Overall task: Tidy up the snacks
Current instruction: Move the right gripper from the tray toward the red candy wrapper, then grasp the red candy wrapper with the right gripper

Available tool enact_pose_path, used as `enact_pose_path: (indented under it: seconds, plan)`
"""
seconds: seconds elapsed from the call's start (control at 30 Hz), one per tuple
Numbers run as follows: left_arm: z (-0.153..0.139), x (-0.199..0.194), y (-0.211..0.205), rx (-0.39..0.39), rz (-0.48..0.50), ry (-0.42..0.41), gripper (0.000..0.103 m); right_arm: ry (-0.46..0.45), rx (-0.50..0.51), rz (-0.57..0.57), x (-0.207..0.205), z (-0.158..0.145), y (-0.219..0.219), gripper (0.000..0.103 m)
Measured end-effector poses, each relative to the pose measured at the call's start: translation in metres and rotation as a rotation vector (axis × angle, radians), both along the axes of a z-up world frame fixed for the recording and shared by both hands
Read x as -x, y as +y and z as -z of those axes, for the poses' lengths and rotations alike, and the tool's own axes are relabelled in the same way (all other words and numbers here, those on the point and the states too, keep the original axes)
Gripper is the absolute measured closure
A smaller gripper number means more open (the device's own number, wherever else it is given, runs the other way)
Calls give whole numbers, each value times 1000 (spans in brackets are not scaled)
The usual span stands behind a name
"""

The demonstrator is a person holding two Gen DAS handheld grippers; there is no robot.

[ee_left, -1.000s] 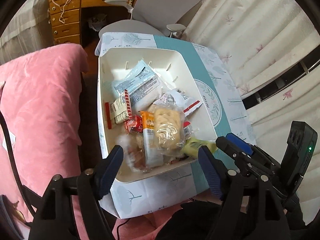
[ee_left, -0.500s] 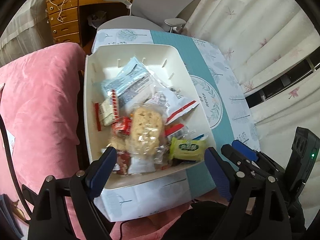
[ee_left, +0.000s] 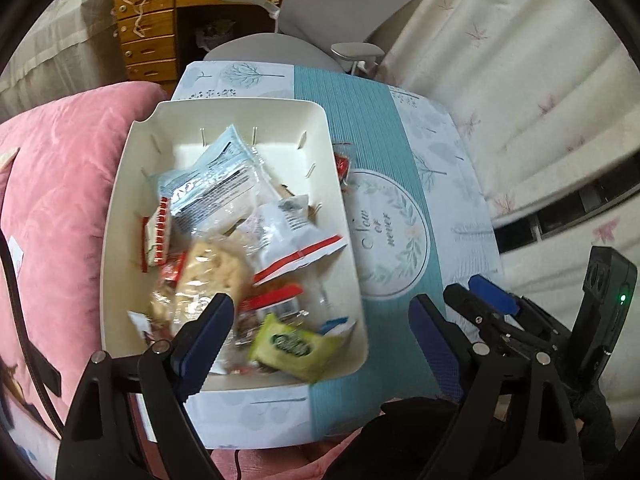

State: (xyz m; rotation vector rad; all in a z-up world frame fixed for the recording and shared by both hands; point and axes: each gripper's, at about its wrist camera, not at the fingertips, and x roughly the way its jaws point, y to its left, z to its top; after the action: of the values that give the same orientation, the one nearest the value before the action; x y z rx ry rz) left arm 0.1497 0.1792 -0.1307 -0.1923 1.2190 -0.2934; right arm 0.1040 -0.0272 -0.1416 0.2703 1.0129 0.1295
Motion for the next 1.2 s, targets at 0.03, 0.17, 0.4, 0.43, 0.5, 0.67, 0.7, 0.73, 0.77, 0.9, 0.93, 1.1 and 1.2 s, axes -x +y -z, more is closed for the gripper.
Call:
enact_pose_path:
  seconds: [0.03,0.17,0.4,0.43,0.5,0.67,0.7,0.73,0.77,0.9,0.93,1.1,1.2]
  plan:
    - [0,-1,-4,-1,-11,3,15,0,-1,-16,-5,0,-6,45]
    - [4,-6,-25,-1,-75,8,15,-1,-2,-97,-30,4,-29,45]
    - [18,-18,-50,12,-136,40,15,-32,28,-227,-74,20,-47,44]
    - [20,-20,-51,5,-142,48,15,-36,32,-242,-81,23,-48,44]
    - [24,-26,-53,-5,-153,56,15,-44,28,-273,-94,30,-48,45]
    - [34,-41,-53,-2,-177,71,15,-82,45,-331,-127,50,-38,44]
    - [36,-43,-52,-5,-184,70,15,-84,48,-338,-133,54,-35,45]
    - [37,-46,-52,-11,-189,69,15,-86,46,-350,-139,59,-31,45]
    - [38,-49,-51,-19,-197,66,15,-88,40,-368,-145,65,-27,45]
    - [44,-59,-46,-78,-241,49,15,-90,20,-417,-157,84,-10,45]
    - [45,-60,-45,-89,-248,50,15,-92,18,-424,-160,88,-7,45]
    - [53,-60,-37,-161,-284,61,15,-130,26,-416,-174,101,3,45]
    - [57,-55,-33,-190,-300,75,15,-125,12,-408,-186,107,2,45]
